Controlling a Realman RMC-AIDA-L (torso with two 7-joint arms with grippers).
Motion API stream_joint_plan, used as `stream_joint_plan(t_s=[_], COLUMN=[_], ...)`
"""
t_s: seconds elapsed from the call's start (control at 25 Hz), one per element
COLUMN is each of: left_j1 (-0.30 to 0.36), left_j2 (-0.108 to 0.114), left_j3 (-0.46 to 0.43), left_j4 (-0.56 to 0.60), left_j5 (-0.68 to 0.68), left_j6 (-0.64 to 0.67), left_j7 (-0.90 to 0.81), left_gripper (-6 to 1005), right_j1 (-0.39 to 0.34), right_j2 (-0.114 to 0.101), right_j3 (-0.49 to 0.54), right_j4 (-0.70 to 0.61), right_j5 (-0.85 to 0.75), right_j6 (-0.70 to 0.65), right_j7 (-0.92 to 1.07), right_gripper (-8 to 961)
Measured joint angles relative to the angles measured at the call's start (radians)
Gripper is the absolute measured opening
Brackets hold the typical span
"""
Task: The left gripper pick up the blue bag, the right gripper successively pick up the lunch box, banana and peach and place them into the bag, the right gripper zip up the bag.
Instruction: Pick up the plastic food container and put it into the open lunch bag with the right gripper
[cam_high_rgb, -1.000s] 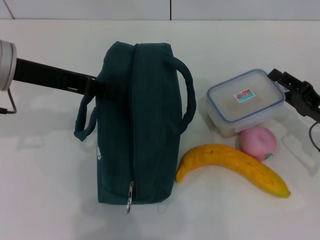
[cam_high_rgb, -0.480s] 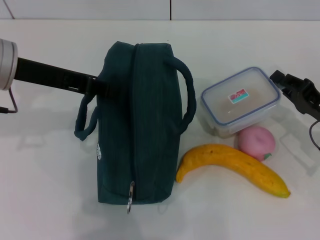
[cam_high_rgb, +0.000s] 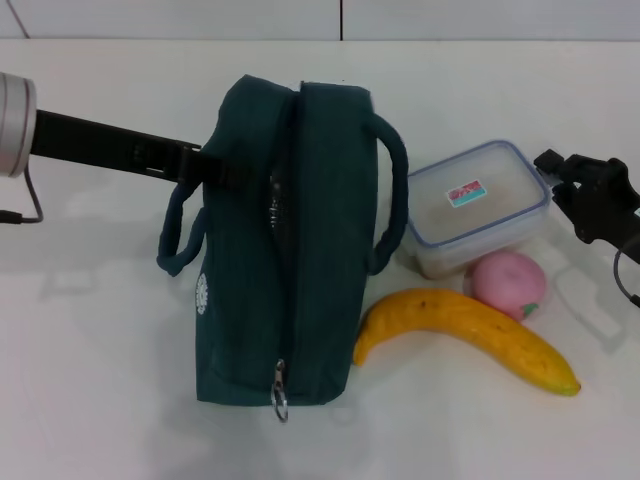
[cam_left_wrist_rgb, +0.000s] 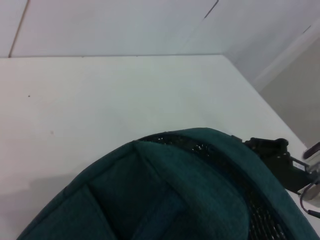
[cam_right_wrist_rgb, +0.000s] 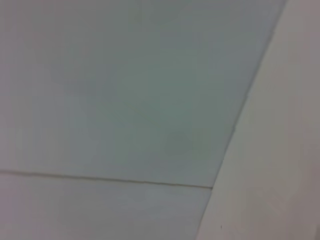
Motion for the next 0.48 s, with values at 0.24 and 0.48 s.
stream_joint_plan(t_s=[0.24, 0.48], left_j1=[0.003, 0.005], left_j2=[0.001, 0.0], left_j3=[0.0, 0.0], left_j4=[0.0, 0.0], left_j5=[-0.019, -0.022], left_j6=[0.0, 0.001], left_j7=[0.003, 0.013], left_gripper=[50, 50], right_j1=[-0.009, -0.03], right_j2=[0.0, 0.0], right_j3=[0.027, 0.127], right_j4=[0.035, 0.082], right_j5=[0.02, 0.038], right_j6=[-0.006, -0.048], right_j7=[0.145, 0.179], right_gripper=[93, 93])
